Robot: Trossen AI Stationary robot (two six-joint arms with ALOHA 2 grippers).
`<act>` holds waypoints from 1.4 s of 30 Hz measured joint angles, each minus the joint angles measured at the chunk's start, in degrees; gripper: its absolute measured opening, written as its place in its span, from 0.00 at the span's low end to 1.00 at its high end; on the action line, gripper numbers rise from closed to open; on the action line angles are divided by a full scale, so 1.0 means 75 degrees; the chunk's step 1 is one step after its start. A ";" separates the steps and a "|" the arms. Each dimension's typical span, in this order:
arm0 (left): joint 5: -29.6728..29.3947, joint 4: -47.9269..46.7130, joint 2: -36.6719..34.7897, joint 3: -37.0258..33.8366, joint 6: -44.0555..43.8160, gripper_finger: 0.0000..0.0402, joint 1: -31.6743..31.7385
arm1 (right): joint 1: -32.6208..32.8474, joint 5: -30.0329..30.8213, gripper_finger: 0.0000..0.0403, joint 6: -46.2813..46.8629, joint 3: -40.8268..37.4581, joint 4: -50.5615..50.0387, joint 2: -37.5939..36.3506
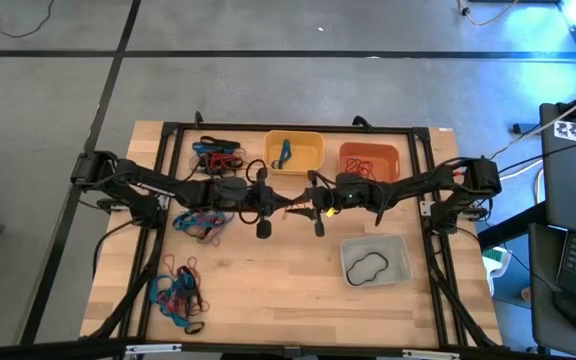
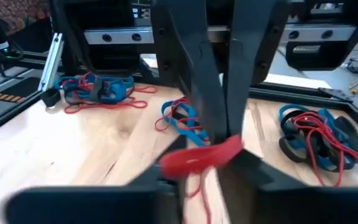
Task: Sort rubber bands into baskets
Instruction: Put the red rubber band into the orange bin
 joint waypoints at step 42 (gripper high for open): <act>-0.0075 -0.4800 -0.1545 0.0003 -0.1581 0.37 0.0006 | -0.0014 0.5860 0.02 -0.0721 0.0000 -0.6451 -0.4009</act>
